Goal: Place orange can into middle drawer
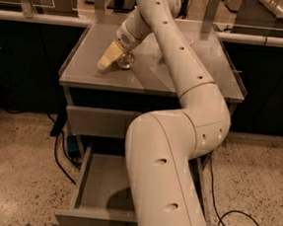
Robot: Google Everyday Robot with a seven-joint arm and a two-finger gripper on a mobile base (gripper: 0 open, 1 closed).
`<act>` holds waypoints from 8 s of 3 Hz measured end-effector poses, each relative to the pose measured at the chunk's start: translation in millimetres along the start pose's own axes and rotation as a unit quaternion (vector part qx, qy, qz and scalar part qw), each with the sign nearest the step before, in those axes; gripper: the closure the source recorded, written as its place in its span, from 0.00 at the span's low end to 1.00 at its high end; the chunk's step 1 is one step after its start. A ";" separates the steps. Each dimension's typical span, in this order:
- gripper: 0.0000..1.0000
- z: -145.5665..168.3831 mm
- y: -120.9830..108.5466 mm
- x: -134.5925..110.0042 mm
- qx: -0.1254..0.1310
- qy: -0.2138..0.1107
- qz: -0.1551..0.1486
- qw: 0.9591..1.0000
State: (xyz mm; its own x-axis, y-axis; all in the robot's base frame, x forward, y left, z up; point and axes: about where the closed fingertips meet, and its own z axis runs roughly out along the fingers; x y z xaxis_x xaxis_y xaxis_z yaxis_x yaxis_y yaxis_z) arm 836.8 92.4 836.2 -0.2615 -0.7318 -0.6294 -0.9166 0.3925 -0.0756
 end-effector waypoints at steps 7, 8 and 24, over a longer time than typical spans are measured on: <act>1.00 4.0 -8.2 7.4 0.017 0.033 0.024 0.999; 1.00 -0.3 -7.3 4.7 0.017 0.032 0.024 0.999; 1.00 -317.8 263.4 101.7 0.041 -0.491 0.075 0.867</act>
Offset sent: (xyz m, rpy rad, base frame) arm 0.0066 -0.0055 -0.0165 -0.0494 0.0258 -0.0554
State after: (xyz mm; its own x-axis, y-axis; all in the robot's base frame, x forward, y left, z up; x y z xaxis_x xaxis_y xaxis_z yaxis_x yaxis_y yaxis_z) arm 472.7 -55.8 998.1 0.0451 0.1414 -0.9889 -0.8592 0.5105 0.0338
